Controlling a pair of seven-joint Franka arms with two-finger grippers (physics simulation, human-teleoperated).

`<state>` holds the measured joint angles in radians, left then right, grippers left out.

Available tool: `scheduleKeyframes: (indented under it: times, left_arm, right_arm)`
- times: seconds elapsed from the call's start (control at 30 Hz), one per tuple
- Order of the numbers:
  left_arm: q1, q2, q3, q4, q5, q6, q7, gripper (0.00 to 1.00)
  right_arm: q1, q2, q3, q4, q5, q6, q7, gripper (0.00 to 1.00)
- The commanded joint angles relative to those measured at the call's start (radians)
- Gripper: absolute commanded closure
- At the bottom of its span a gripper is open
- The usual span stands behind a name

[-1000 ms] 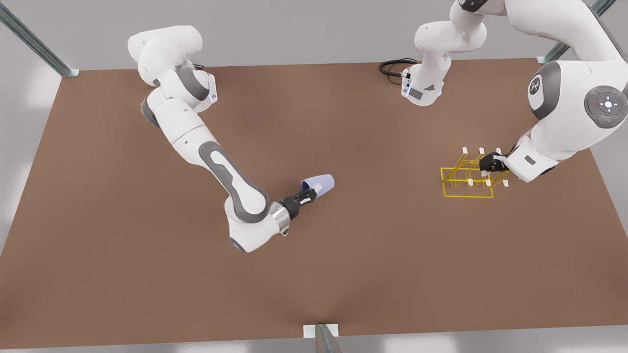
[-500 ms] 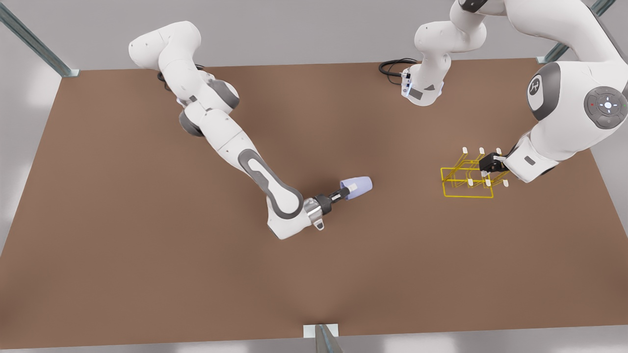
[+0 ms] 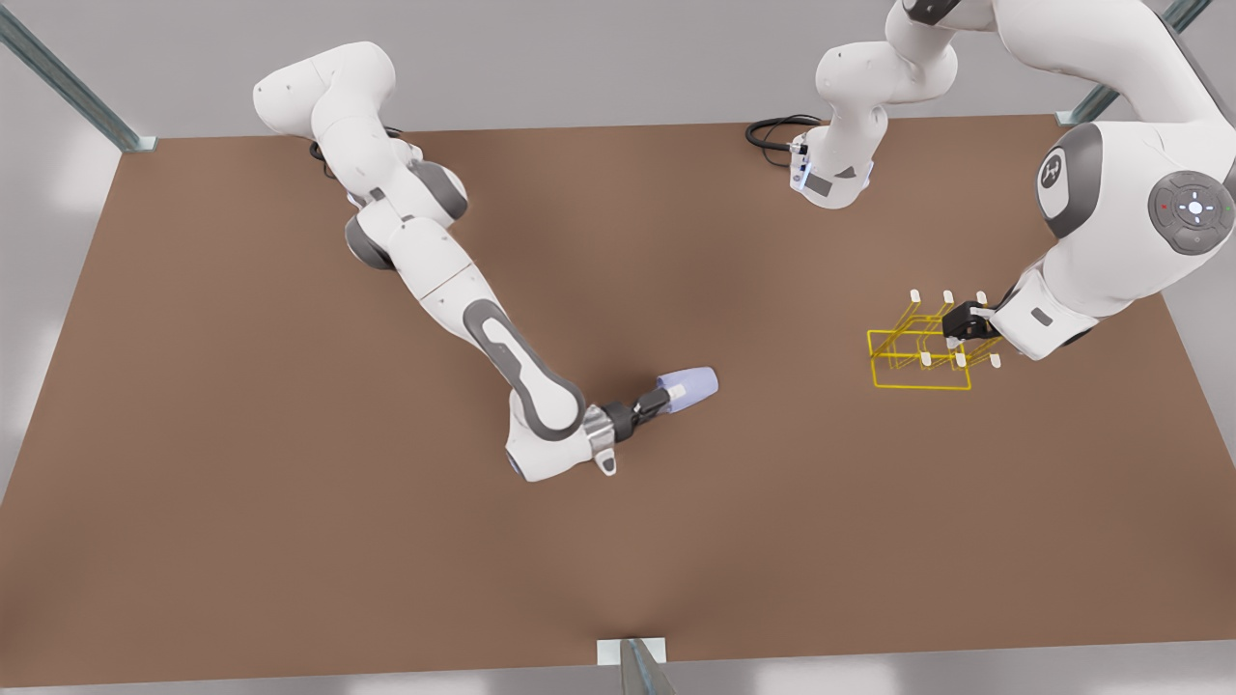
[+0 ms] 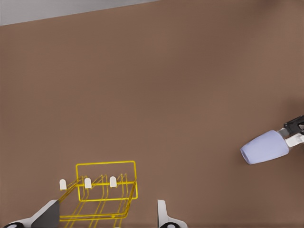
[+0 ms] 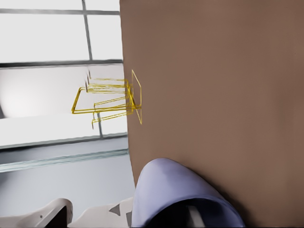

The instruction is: Place the cup on the cup holder

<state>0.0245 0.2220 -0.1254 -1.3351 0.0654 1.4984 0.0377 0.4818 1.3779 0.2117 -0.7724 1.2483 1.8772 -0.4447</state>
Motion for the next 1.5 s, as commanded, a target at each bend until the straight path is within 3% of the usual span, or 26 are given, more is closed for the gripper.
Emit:
scheduleKeyframes:
  times: [0.0, 0.07, 0.17, 0.2, 0.27, 0.3, 0.33, 0.37, 0.4, 0.47, 0.53, 0.63, 0.73, 0.83, 0.9, 0.97, 1.13, 1.47]
  left_arm:
    - [0.000, -0.001, 0.000, 0.001, 0.001, 0.000, -0.001, 0.00]
    - [0.000, -0.001, 0.000, 0.001, 0.001, 0.000, -0.001, 0.00]
    - [-0.003, 0.005, -0.002, 0.001, -0.012, 0.005, -0.001, 0.00]
    - [-0.018, 0.022, -0.006, 0.001, -0.058, 0.008, 0.001, 0.00]
    - [-0.230, 0.155, -0.008, 0.017, -0.117, 0.088, 0.001, 0.00]
    - [-0.357, 0.220, -0.008, 0.017, -0.111, 0.155, 0.017, 0.00]
    - [-0.420, 0.272, -0.011, 0.017, -0.114, 0.219, 0.080, 0.00]
    - [-0.475, 0.333, -0.011, 0.017, -0.114, 0.298, 0.140, 0.00]
    - [-0.498, 0.378, -0.011, 0.017, -0.114, 0.328, 0.238, 0.00]
    - [-0.494, 0.441, -0.010, 0.017, -0.116, 0.348, 0.687, 0.00]
    - [-0.502, 0.451, -0.003, 0.017, 0.010, 0.368, 0.715, 0.00]
    - [-0.500, 0.461, -0.003, 0.010, 0.008, 0.414, 0.889, 0.01]
    - [-0.503, 0.405, -0.005, -0.154, 0.016, 0.585, 0.959, 0.00]
    - [-0.508, 0.355, -0.022, -0.210, 0.091, 0.588, 0.967, 0.00]
    - [-0.506, 0.293, -0.020, -0.360, 0.093, 0.770, 0.967, 0.00]
    - [-0.503, 0.292, -0.017, -0.397, 0.082, 0.829, 0.961, 0.00]
    - [-0.499, 0.309, -0.010, -0.398, -0.018, 0.835, 0.729, 0.00]
    - [-0.468, 0.353, -0.005, -0.412, -0.019, 0.839, 0.623, 0.00]
  right_arm:
    - [-0.014, -0.022, -0.052, -0.004, -0.004, -0.087, -0.135, 0.00]
    - [-0.071, -0.088, -0.080, -0.027, -0.081, -0.202, -0.117, 0.00]
    - [-0.279, -0.341, -0.080, -0.067, -0.476, -0.582, 0.221, 0.00]
    - [-0.344, -0.419, -0.081, -0.062, -0.717, -0.648, 0.313, 0.00]
    - [-0.325, -0.598, -0.072, -0.057, -1.363, -0.656, 0.313, 0.00]
    - [-0.336, -0.709, -0.072, -0.080, -1.472, -0.655, 0.319, 0.00]
    - [-0.371, -0.828, -0.072, -0.203, -1.472, -0.636, 0.377, 0.00]
    - [-0.393, -1.057, -0.072, -0.516, -1.472, -0.442, 0.509, 0.00]
    - [-0.462, -1.207, -0.066, -0.723, -1.407, -0.301, 0.498, 0.00]
    - [-0.480, -1.209, -0.064, -0.670, -1.334, -0.323, 0.477, 0.00]
    - [-0.496, -1.208, -0.066, -0.647, -1.317, -0.323, 0.475, 0.00]
    - [-0.536, -1.205, -0.067, -0.642, -1.299, -0.320, 0.475, 0.00]
    - [-0.546, -1.189, -0.071, -0.613, -1.299, -0.317, 0.477, 0.00]
    - [-0.552, -1.183, -0.072, -0.611, -1.304, -0.317, 0.478, 0.00]
    - [-0.569, -1.182, -0.072, -0.611, -1.304, -0.317, 0.482, 0.00]
    - [-0.588, -1.183, -0.072, -0.611, -1.302, -0.317, 0.478, 0.00]
    - [-0.585, -1.183, -0.072, -0.613, -1.300, -0.317, 0.480, 0.00]
    - [-0.578, -1.186, -0.064, -0.611, -1.271, -0.328, 0.483, 0.00]
